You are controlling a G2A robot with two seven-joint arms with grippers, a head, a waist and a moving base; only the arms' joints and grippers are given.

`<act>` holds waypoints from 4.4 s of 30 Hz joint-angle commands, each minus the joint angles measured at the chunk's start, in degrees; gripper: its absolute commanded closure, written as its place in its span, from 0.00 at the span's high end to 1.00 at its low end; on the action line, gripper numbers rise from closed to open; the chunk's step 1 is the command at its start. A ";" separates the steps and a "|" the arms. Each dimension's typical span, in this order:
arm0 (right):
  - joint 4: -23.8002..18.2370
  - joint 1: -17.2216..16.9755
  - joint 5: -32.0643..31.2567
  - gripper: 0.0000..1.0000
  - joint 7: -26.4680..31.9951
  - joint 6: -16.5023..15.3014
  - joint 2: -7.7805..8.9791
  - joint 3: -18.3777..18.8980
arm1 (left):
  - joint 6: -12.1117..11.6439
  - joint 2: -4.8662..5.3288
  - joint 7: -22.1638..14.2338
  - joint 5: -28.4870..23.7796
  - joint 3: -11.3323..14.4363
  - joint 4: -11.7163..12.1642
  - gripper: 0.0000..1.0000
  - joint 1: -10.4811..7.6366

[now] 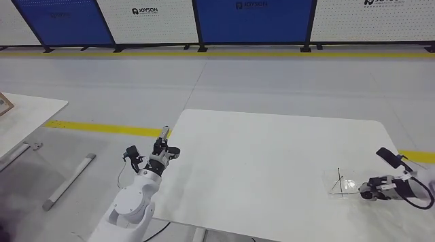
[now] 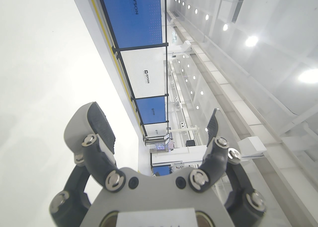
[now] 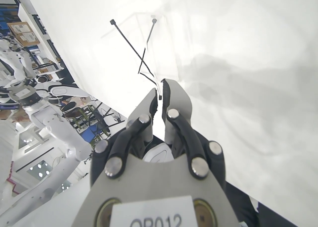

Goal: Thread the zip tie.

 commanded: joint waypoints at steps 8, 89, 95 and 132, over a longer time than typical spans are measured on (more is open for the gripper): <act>-0.45 -0.48 0.41 0.00 -0.20 -0.91 0.68 1.60 | 0.00 0.00 0.00 0.00 0.00 0.00 1.00 0.00; -23.33 -6.54 22.30 0.00 -11.83 -29.25 -3.35 -2.21 | 0.00 0.00 0.00 0.00 0.00 0.00 1.00 0.00; -23.33 -6.54 22.30 0.00 -11.83 -29.25 -3.35 -2.21 | 0.39 -0.06 -0.26 -0.06 0.25 0.26 1.00 -0.40; -35.83 -7.10 -9.27 0.00 -28.24 -29.25 -4.26 -5.38 | 19.48 1.44 -17.27 -12.95 10.27 -6.09 1.00 -4.69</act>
